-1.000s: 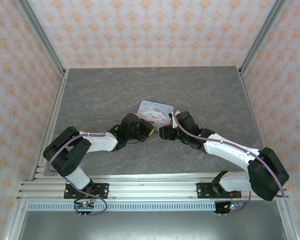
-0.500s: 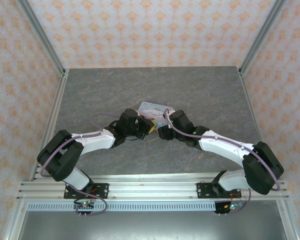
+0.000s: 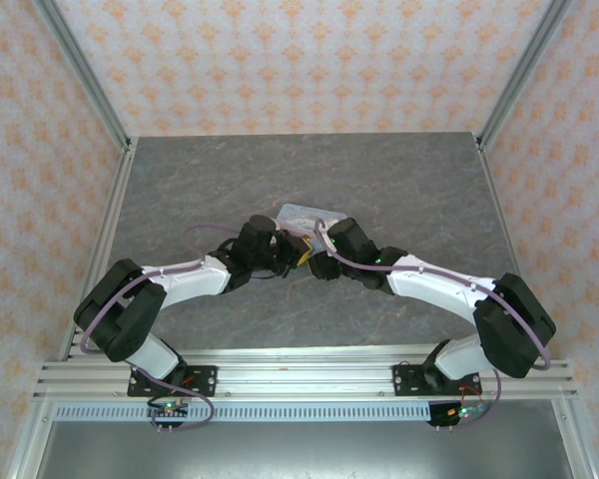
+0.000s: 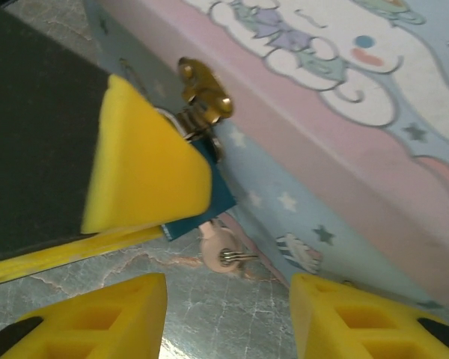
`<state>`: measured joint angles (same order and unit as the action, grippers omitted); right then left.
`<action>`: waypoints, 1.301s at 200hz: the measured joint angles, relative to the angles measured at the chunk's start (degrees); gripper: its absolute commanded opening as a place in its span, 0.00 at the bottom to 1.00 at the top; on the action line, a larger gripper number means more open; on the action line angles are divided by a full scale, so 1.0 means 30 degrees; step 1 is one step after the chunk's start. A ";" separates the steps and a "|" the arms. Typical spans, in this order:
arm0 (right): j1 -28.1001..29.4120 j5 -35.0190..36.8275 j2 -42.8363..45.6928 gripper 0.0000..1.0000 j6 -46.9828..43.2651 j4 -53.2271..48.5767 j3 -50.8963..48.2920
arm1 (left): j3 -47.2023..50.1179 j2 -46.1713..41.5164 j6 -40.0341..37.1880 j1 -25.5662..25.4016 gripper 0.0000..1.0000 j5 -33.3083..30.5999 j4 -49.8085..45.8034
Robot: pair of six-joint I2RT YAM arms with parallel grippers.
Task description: Unlock the padlock with the key
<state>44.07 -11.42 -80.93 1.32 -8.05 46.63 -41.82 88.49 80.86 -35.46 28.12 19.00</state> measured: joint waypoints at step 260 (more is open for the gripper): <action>0.0160 -0.0495 -0.0699 0.68 0.1268 0.0262 0.0277 | 0.0444 0.0007 -0.0029 0.0189 0.00 -0.0219 0.0175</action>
<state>44.56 -12.91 -83.02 5.13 -7.27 47.46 -40.49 88.51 80.77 -34.89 27.46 19.53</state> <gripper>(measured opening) 0.667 0.085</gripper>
